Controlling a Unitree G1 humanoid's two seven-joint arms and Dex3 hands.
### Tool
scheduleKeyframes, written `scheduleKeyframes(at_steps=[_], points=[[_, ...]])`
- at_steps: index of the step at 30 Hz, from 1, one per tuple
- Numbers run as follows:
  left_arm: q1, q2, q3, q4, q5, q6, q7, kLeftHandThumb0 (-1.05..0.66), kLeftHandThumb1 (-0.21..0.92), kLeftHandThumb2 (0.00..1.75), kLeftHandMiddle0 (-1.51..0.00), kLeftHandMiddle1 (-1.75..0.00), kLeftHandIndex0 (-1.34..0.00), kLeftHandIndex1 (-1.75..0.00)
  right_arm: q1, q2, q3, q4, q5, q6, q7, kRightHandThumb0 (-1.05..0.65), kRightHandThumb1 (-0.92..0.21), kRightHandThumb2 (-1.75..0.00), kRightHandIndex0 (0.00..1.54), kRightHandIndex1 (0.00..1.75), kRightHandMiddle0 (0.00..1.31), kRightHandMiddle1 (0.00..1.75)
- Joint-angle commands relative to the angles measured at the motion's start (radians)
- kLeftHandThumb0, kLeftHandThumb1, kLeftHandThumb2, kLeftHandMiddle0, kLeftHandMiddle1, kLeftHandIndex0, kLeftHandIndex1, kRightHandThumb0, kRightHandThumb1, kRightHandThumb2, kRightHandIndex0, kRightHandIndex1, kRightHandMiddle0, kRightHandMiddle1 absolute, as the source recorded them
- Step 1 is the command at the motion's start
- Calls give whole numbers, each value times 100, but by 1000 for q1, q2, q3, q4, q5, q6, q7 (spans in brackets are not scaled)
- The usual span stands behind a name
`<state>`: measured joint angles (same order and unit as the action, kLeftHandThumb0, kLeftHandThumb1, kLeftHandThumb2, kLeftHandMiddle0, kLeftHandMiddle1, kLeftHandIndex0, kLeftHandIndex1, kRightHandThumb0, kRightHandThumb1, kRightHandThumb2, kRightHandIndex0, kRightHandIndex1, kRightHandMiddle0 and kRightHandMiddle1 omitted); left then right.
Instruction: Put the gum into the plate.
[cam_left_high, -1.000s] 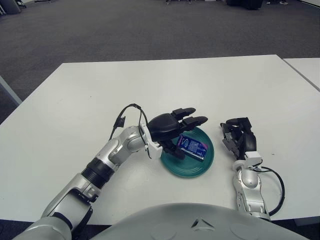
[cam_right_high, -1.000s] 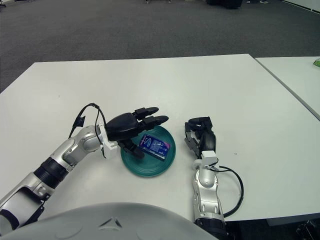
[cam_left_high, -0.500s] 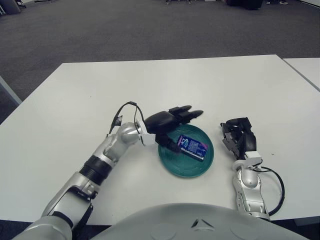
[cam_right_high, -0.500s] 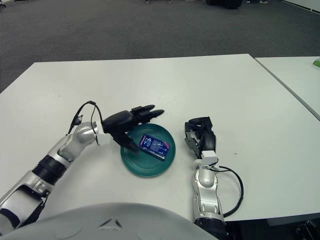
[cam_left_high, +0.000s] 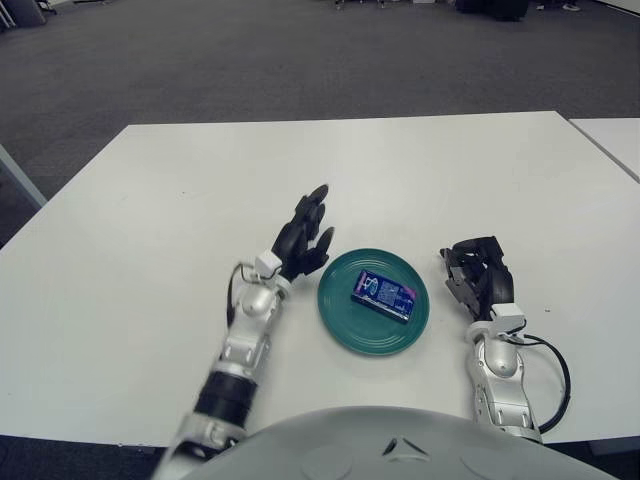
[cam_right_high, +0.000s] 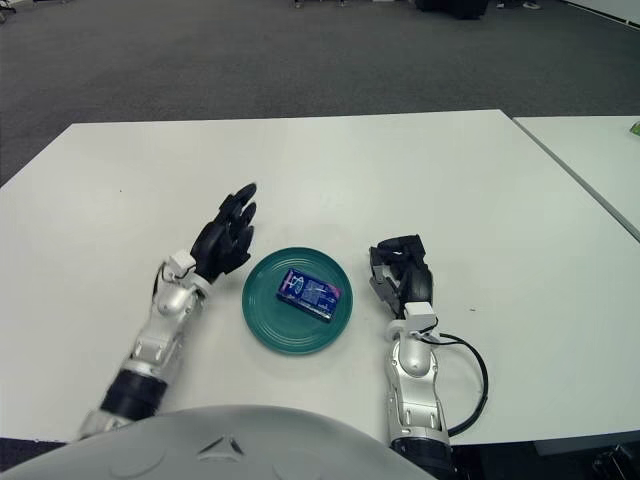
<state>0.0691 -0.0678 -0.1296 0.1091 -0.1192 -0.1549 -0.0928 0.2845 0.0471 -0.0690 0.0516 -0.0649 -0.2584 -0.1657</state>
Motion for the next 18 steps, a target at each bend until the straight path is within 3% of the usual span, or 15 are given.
scheduleKeyframes(at_steps=[1, 4, 8, 18], points=[[3, -21, 83, -7, -35, 10, 65, -100, 92, 89, -48, -17, -29, -119, 50, 19, 9, 59, 9, 74, 6, -35, -92, -48, 49, 87, 23, 170], [13, -34, 117, 19, -52, 0, 74, -96, 92, 91, -48, -46, -39, -125, 54, 19, 13, 52, 6, 78, 6, -35, -92, -48, 48, 87, 23, 171], [22, -38, 136, 36, -44, -23, 78, -93, 92, 92, -49, -65, -43, -128, 58, 17, 15, 46, 6, 81, 8, -35, -92, -49, 47, 86, 22, 171], [115, -2, 163, 42, -19, -104, 42, -89, 92, 92, -50, -74, -44, -125, 66, 10, 15, 41, 11, 80, 13, -35, -92, -50, 48, 86, 21, 173]])
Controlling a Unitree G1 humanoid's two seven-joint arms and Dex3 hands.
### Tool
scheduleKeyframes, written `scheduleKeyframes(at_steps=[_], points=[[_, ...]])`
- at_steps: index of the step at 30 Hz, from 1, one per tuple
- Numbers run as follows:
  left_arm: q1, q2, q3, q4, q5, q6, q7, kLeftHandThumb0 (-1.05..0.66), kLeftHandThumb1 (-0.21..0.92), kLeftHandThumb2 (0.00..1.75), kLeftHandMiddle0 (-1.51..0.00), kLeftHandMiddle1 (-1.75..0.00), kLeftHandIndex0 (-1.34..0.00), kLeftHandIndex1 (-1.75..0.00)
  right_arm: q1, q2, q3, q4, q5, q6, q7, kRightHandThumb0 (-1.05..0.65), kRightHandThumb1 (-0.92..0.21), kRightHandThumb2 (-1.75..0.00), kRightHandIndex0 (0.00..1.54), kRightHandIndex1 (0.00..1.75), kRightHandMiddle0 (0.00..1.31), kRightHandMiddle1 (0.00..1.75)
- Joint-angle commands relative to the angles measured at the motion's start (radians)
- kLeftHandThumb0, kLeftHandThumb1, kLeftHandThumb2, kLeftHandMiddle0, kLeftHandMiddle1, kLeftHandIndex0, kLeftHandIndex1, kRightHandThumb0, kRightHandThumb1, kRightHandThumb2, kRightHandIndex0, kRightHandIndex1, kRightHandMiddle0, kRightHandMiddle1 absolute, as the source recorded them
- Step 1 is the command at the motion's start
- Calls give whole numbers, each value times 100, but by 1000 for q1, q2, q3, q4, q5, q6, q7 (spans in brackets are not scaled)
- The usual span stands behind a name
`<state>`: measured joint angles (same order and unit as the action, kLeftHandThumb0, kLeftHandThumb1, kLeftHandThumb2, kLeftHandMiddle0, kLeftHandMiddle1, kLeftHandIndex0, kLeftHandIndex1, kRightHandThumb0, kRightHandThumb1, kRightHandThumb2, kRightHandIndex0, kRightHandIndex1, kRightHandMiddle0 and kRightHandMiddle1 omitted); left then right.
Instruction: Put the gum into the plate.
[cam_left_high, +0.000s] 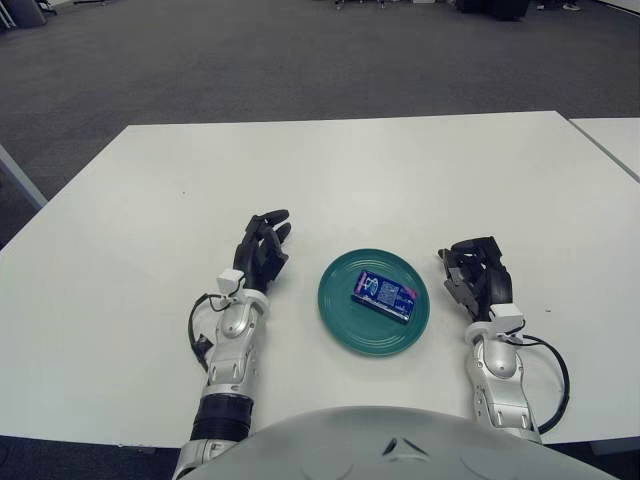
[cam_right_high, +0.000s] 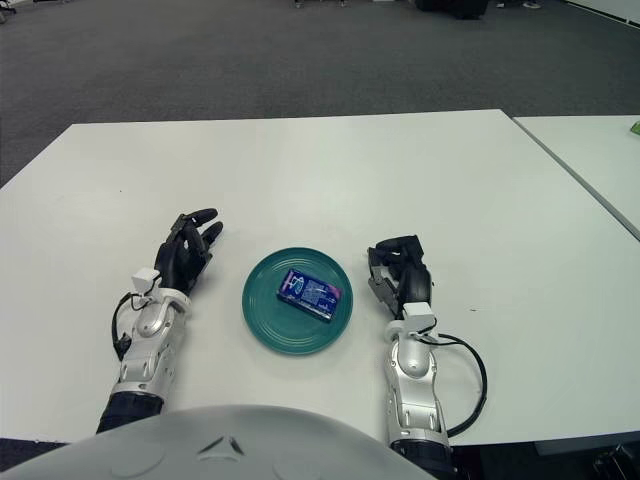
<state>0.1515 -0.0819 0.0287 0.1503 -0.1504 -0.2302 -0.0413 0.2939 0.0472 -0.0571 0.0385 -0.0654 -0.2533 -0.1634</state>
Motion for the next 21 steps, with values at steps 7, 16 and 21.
scheduleKeyframes(at_steps=[7, 16, 21], points=[[77, 19, 10, 53, 32, -80, -15, -84, 92, 91, -51, -76, -42, -122, 64, 8, -2, 42, 17, 83, 19, -35, -92, -50, 48, 86, 21, 172], [81, 11, -1, 110, 64, -129, -1, -82, 92, 88, -45, -91, -34, -129, 75, 6, -10, 30, 24, 98, 30, -35, -92, -50, 49, 87, 21, 172], [93, 12, -13, 109, 95, -139, 7, -83, 92, 88, -42, -100, -31, -132, 79, 5, -13, 26, 24, 101, 36, -35, -92, -50, 50, 88, 21, 172]])
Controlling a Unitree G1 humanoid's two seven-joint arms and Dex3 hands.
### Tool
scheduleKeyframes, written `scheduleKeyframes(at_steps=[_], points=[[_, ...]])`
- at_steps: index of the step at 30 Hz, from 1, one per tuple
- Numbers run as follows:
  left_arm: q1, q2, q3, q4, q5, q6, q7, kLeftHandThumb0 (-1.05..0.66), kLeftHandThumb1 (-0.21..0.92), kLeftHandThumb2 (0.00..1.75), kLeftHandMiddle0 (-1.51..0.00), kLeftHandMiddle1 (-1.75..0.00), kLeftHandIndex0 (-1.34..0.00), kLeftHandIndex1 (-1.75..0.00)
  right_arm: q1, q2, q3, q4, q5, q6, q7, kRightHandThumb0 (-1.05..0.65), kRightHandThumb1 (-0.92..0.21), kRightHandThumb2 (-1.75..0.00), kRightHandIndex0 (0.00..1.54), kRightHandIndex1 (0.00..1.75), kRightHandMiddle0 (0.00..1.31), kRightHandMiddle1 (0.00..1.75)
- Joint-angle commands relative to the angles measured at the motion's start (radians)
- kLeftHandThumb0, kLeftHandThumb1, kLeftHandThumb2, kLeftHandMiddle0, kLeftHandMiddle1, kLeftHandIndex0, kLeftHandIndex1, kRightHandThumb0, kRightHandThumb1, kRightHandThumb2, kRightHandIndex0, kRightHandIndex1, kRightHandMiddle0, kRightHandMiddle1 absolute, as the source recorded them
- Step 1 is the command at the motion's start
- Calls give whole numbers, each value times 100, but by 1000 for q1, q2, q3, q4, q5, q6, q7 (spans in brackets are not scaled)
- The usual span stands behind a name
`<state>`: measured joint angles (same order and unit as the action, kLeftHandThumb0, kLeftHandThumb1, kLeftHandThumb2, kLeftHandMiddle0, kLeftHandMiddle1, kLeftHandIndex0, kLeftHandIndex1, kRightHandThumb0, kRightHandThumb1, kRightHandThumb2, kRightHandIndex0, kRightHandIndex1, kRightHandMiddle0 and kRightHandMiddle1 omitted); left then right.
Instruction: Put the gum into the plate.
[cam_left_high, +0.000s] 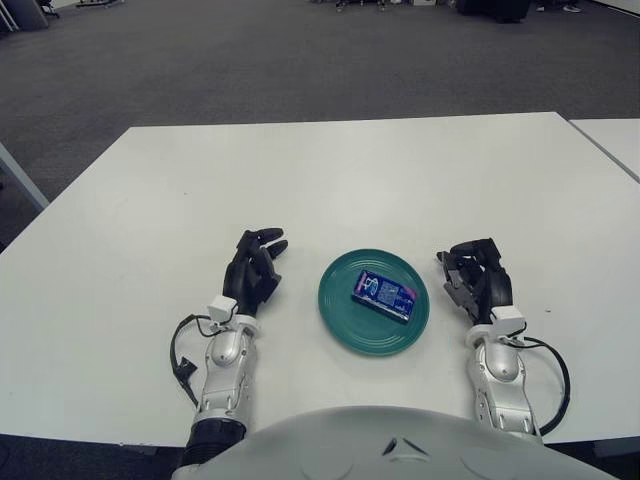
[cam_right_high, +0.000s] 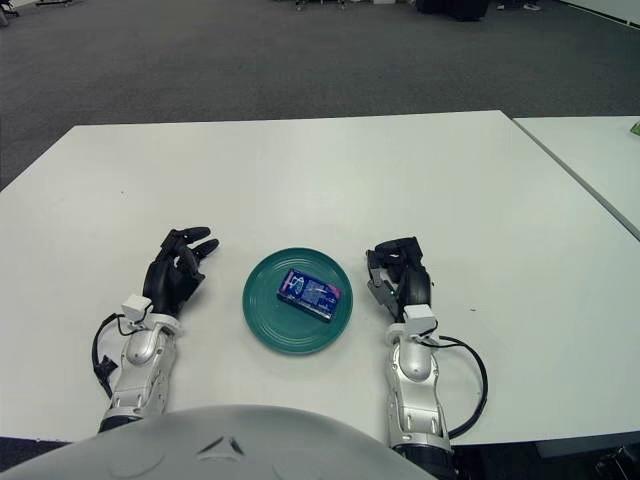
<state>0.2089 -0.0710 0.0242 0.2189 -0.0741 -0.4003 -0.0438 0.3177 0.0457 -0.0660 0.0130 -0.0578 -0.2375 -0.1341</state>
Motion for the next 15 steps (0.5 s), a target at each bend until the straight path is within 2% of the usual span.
scheduleKeyframes(at_steps=[1, 15], points=[[37, 1, -9, 40, 21, 30, 9, -83, 92, 88, -42, -102, -31, -132, 56, 6, -4, 50, 17, 85, 8, -35, -92, -50, 50, 88, 21, 172], [54, -3, -34, 23, 24, 14, -10, -83, 92, 87, -43, -109, -31, -132, 64, 6, -8, 41, 19, 87, 15, -35, -92, -49, 49, 89, 22, 172]])
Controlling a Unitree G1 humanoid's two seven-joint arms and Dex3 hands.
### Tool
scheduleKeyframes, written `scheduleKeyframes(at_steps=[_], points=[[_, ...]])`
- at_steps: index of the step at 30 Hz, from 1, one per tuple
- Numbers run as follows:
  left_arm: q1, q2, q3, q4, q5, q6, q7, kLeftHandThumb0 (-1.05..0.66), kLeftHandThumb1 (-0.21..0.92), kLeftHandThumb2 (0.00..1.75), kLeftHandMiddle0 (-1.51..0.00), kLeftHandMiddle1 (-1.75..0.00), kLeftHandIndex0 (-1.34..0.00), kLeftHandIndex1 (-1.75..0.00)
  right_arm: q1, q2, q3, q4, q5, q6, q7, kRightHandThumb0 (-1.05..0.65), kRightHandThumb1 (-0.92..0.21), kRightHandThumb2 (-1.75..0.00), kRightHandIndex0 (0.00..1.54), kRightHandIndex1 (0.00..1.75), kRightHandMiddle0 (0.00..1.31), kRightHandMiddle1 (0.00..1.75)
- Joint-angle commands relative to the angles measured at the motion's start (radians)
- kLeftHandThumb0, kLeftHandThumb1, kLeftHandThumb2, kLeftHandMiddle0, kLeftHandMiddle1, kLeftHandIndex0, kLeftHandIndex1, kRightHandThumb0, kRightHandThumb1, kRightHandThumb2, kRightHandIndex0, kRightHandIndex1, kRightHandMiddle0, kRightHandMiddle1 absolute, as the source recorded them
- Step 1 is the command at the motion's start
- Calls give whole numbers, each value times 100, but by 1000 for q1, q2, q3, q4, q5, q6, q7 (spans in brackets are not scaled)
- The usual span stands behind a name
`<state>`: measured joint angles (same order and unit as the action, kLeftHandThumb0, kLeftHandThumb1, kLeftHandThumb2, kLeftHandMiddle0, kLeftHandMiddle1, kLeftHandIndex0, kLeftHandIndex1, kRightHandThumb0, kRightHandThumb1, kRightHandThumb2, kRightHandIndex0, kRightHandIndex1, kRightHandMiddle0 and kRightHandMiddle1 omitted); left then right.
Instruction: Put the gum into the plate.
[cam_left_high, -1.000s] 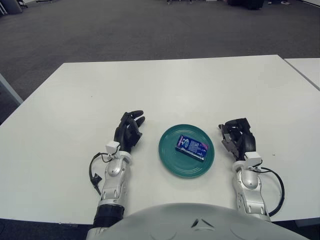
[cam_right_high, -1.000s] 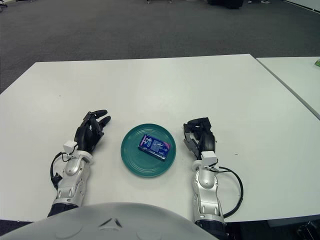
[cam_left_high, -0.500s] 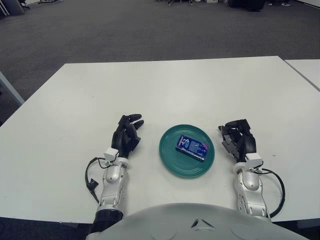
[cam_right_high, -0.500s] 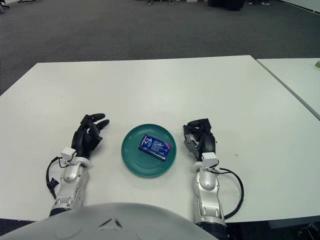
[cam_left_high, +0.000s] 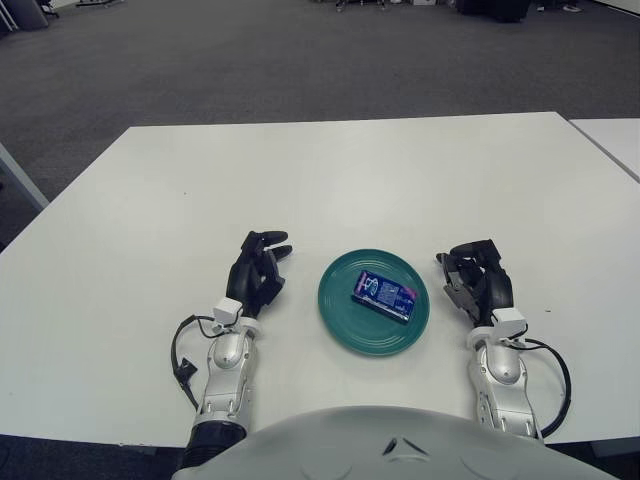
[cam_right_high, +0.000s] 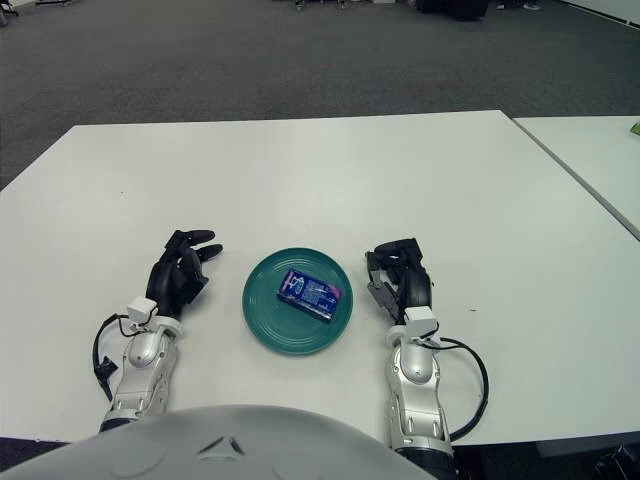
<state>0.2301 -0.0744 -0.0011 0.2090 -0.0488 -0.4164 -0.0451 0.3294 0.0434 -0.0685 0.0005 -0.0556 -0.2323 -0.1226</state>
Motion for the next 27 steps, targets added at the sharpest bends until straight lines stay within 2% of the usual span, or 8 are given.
scheduleKeyframes(at_steps=[1, 27], points=[[32, 0, -9, 32, -1, 30, -9, -83, 92, 87, -43, -109, -31, -132, 52, 9, -5, 54, 18, 82, 4, -35, -92, -49, 50, 89, 22, 171], [48, 5, -25, -17, 2, 69, -5, -81, 92, 85, -41, -109, -32, -128, 56, 9, -4, 55, 12, 72, 4, -35, -92, -50, 49, 90, 21, 173]])
